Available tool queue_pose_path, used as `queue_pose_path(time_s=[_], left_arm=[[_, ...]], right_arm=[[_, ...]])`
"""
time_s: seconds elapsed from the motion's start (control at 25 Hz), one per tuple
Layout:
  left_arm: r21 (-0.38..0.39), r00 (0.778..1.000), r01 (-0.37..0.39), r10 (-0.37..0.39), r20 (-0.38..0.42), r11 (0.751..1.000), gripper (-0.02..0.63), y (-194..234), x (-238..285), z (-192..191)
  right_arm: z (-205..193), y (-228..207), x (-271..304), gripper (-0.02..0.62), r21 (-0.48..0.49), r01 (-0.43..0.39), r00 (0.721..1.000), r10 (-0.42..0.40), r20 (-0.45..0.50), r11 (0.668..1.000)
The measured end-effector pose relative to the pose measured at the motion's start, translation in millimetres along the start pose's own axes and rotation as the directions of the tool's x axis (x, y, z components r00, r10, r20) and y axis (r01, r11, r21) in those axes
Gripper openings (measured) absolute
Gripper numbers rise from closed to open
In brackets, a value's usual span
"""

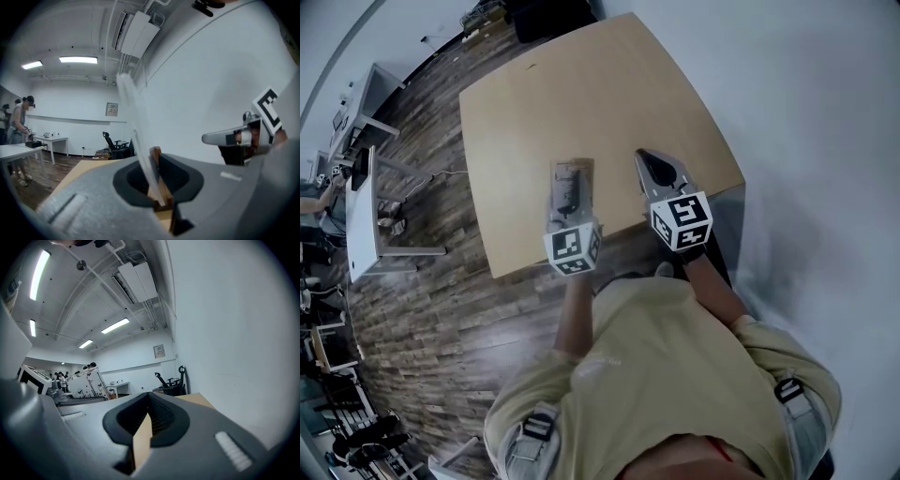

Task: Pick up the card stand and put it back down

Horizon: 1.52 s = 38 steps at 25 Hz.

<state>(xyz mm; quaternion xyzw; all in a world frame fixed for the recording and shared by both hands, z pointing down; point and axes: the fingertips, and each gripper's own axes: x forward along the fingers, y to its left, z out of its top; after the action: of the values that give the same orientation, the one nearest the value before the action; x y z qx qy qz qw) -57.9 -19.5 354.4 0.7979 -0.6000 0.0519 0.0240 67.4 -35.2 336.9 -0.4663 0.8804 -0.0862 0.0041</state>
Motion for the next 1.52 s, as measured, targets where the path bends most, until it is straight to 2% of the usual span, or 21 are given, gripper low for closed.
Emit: queue_pose_path(time_s=[0.2,0.4,0.68,0.8,1.12,1.24,1.36,1.52], left_arm=[[-0.039,0.998,-0.057,0.055,-0.038,0.998,0.035,31,-17,-18],[-0.061,0.994,-0.088,0.084,-0.071,0.994,0.034,89,-9,-47],[-0.084,0.993,-0.071,0.063,-0.097,0.994,0.035,168,22,-58],[-0.103,0.989,-0.086,0.073,-0.129,0.991,0.035,212,34,-68],[-0.166,0.974,-0.093,0.055,-0.219,0.982,0.035,317,56,-127],[-0.161,0.968,-0.098,0.057,-0.246,0.982,0.037,362,68,-153],[-0.148,0.967,-0.078,0.039,-0.25,0.986,0.035,402,83,-175],[-0.155,0.968,-0.015,-0.025,-0.25,0.988,0.035,446,104,-200]], right_arm=[[-14,28,26,0.005,0.009,-0.057,0.997,0.057,-0.046,0.998],[-42,62,77,0.005,0.008,-0.098,0.991,0.098,-0.09,0.995],[-53,95,159,0.005,0.01,-0.108,0.984,0.109,-0.144,0.994],[-62,111,197,0.005,0.014,-0.106,0.978,0.107,-0.177,0.994],[-121,145,280,0.005,0.042,-0.104,0.949,0.112,-0.296,0.994],[-143,159,311,0.005,0.049,-0.111,0.937,0.121,-0.328,0.993],[-165,167,339,0.005,0.052,-0.116,0.925,0.127,-0.357,0.992],[-189,174,369,0.005,0.064,-0.106,0.907,0.123,-0.403,0.992]])
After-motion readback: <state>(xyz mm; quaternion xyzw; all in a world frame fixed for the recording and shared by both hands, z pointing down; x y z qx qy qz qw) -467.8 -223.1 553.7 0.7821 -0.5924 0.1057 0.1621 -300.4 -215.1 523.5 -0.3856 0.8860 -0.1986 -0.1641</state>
